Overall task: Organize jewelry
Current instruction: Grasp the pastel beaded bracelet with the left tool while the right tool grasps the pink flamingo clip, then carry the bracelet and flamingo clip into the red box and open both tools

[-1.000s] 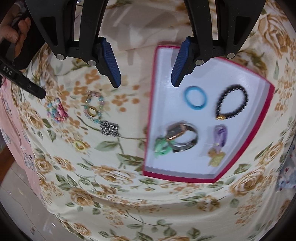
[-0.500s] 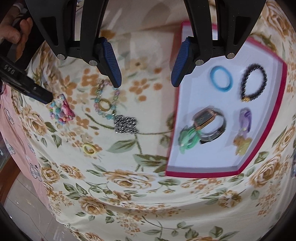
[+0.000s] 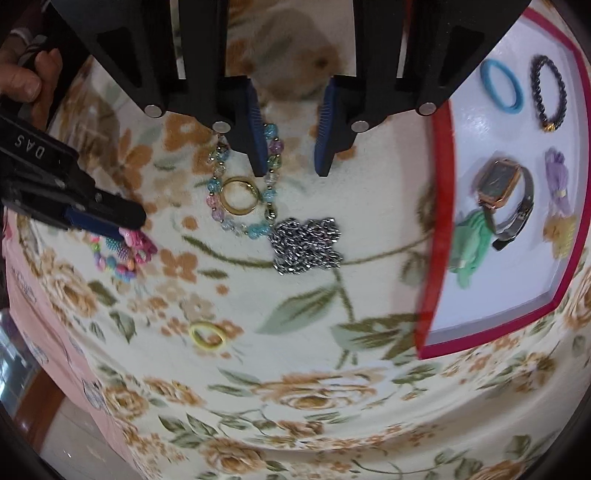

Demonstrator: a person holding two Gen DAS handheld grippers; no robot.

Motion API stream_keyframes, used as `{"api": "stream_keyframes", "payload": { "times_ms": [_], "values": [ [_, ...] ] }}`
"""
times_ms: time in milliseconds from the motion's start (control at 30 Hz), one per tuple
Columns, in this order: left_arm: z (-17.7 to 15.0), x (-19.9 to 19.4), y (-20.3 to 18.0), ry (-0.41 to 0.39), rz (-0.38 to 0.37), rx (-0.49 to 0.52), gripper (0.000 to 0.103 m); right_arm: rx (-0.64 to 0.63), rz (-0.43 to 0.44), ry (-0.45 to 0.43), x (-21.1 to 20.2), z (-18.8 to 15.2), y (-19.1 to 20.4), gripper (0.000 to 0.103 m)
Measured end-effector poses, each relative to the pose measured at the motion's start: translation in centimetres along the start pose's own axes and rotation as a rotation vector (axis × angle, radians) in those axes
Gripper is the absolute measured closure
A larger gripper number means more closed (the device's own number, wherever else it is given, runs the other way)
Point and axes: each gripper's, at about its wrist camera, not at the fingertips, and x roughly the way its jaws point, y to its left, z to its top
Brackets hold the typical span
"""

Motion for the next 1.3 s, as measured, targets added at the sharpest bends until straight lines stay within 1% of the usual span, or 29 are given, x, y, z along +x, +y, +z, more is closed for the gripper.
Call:
{"api": "stream_keyframes", "payload": {
  "times_ms": [33, 67, 100, 133, 267, 367, 600, 1000, 1300],
  "values": [
    [0.0, 0.2, -0.2, -0.007, 0.003, 0.014, 0.081, -0.007, -0.008, -0.003, 0.1, 0.0, 0.1, 0.075],
    [-0.1, 0.3, -0.4, -0.012, 0.001, 0.021, 0.085, -0.013, -0.012, -0.005, 0.1, 0.0, 0.1, 0.078],
    [-0.1, 0.4, -0.3, -0.015, -0.012, 0.022, 0.093, -0.018, -0.019, -0.008, 0.1, -0.1, 0.1, 0.081],
    [-0.1, 0.3, -0.3, -0.016, -0.025, 0.017, 0.096, -0.02, -0.019, -0.008, 0.1, -0.1, 0.1, 0.083],
    [-0.5, -0.4, 0.4, -0.032, -0.056, -0.019, 0.096, -0.02, -0.013, -0.022, -0.5, 0.0, 0.3, 0.084],
    [-1.0, -1.3, 1.1, -0.054, -0.091, -0.055, 0.096, -0.012, 0.015, -0.032, -1.2, 0.0, 0.5, 0.084],
    [-2.7, -4.6, 2.4, -0.128, -0.152, -0.104, 0.097, -0.018, 0.075, -0.054, -2.9, 0.1, 2.2, 0.084],
    [-5.9, -11.4, 4.3, -0.244, -0.162, -0.158, 0.097, -0.075, 0.136, -0.062, -4.2, -0.5, 5.9, 0.084],
    [-8.3, -14.8, 6.3, -0.294, -0.146, -0.201, 0.097, -0.116, 0.178, -0.051, -4.3, -0.9, 8.5, 0.084]
  ]
}}
